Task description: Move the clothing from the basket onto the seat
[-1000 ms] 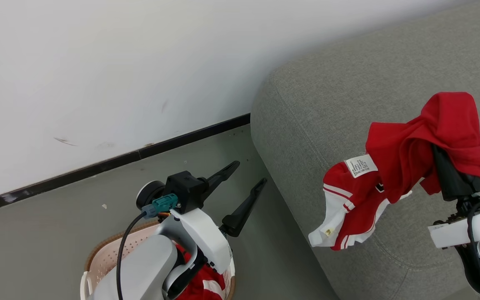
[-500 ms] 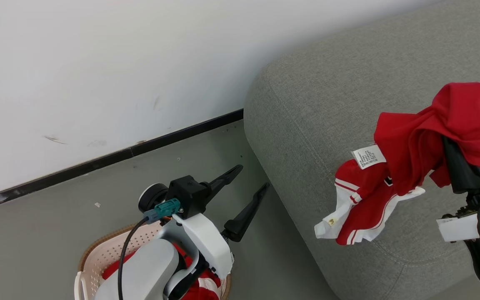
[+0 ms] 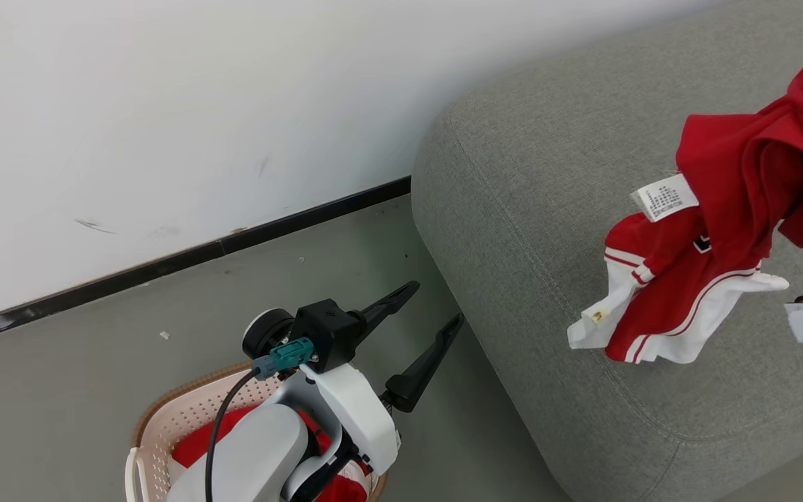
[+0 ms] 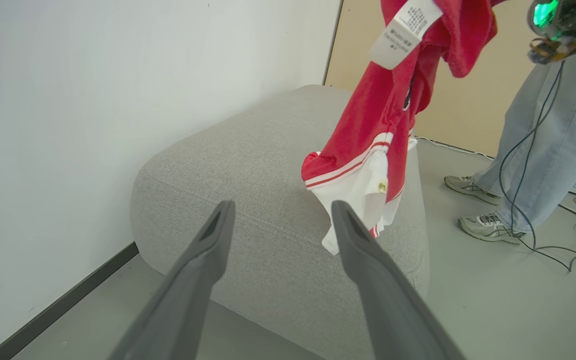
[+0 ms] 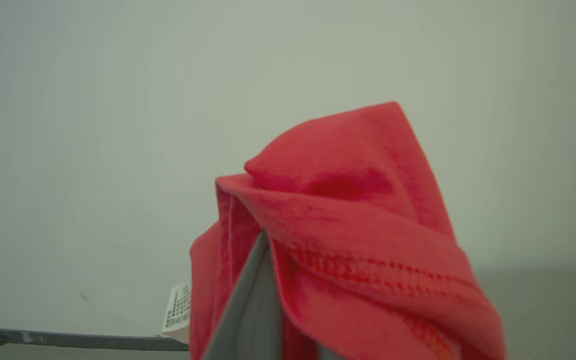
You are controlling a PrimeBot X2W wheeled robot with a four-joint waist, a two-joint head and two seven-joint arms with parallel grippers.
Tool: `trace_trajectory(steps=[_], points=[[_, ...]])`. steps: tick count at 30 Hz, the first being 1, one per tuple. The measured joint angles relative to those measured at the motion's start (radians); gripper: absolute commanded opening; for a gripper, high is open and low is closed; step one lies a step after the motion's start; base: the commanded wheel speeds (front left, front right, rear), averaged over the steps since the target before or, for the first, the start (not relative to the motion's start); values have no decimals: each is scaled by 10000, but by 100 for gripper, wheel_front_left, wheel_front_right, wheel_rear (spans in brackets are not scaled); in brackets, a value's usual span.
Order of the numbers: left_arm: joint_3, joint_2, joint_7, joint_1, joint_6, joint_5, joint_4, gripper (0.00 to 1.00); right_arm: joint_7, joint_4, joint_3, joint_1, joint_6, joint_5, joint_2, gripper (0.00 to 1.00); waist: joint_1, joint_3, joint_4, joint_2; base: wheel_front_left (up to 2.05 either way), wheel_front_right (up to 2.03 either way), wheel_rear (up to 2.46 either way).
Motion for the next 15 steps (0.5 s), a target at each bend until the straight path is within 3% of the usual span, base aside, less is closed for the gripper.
trace_trajectory(steps=[8, 11, 15], points=[[-94, -4, 90, 0, -4, 0, -109, 100, 0, 825, -61, -694, 0, 410, -675, 0, 0, 147, 85, 0, 0, 0, 0], [-207, 15, 182, 0, -12, 0, -263, 100, 0, 1710, -8, -1317, 0, 819, -1068, 0, 0, 323, 171, 0, 0, 0, 0], [-353, 10, 268, -1, -15, 0, -349, 100, 0, 2311, 77, -1764, 0, 1177, -1162, 0, 0, 477, 240, 0, 0, 0, 0]])
